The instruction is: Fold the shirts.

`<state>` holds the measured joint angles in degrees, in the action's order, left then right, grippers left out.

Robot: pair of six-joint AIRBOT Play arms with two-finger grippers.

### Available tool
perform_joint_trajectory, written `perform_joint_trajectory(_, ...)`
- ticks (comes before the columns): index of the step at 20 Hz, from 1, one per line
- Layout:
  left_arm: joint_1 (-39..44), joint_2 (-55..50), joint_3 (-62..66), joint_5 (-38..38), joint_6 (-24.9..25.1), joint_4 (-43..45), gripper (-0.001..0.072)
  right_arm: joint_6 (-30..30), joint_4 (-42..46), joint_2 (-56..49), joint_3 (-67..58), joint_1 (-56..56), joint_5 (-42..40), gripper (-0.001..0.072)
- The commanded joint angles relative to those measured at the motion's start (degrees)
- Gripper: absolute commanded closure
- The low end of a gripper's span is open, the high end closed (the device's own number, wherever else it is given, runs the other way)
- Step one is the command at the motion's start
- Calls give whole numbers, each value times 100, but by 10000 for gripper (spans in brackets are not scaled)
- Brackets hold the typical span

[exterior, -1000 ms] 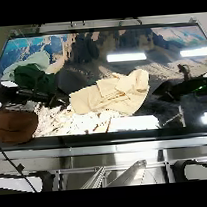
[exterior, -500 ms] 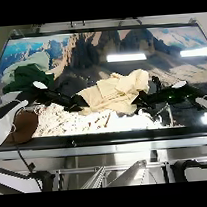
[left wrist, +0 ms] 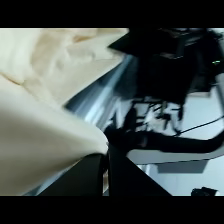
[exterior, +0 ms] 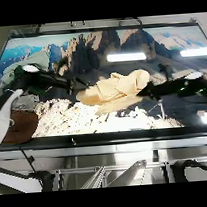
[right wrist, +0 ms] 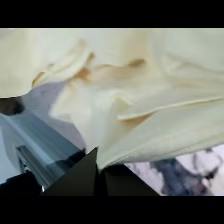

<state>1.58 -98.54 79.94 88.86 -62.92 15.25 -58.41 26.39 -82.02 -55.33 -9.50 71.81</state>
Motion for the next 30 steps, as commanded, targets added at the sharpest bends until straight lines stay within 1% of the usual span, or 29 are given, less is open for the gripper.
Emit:
perform_joint_trajectory(1,-660,883,321,584,37,-2308,692,-186,-133,1178,-782,-1193,765,690)
perform_joint_trajectory(3,-1126,1532,317,389,175,-2924,692,-205,-691,1825,-1294,-2000,787,690)
perform_joint_trajectory(6,-1722,2402,315,254,175,-3029,692,-195,-2131,2522,-1567,-2710,927,689)
perform_joint_trajectory(8,-2009,2900,315,245,133,-3036,692,103,-3222,2892,-1580,-2900,997,690)
perform_joint_trajectory(10,-2299,3403,315,203,136,-3158,692,409,-4072,3222,-1620,-3082,994,689)
perform_joint_trajectory(12,-2728,3882,315,260,133,-3346,692,409,-4295,3482,-1733,-3252,1056,689)
perform_joint_trajectory(14,-3329,4365,273,264,138,-3274,692,588,-4295,3694,-1792,-3279,1043,689)
perform_joint_trajectory(16,-4006,4760,-42,105,142,-3265,691,719,-4094,3738,-1797,-3215,780,689)
perform_joint_trajectory(17,-4223,4841,-271,70,149,-3206,690,765,-3679,3683,-1797,-3058,466,689)
perform_joint_trajectory(19,-4253,4841,-815,-181,295,-2520,689,767,-2594,3438,-1794,-2400,-188,689)
perform_joint_trajectory(20,-4015,4739,-1126,-363,358,-2120,690,767,-2009,3198,-1794,-1899,-461,689)
perform_joint_trajectory(22,-3331,4282,-1596,-789,704,-1467,690,765,-885,2540,-1794,-879,-1082,689)
perform_joint_trajectory(24,-2697,3606,-1878,-1403,1110,-984,690,673,168,1711,-1794,-168,-1784,690)
perform_joint_trajectory(25,-2435,3180,-1888,-1676,1298,-835,690,634,407,1287,-1794,-4,-2105,690)
perform_joint_trajectory(27,-1974,2015,-1589,-2039,1655,-719,691,678,422,389,-1799,116,-2739,690)
perform_joint_trajectory(28,-1823,1419,-1296,-2059,1718,-730,692,811,326,13,-1799,116,-2999,690)
perform_joint_trajectory(30,-1639,227,-476,-2065,1733,-741,695,1281,-92,-634,-1851,103,-3440,690)
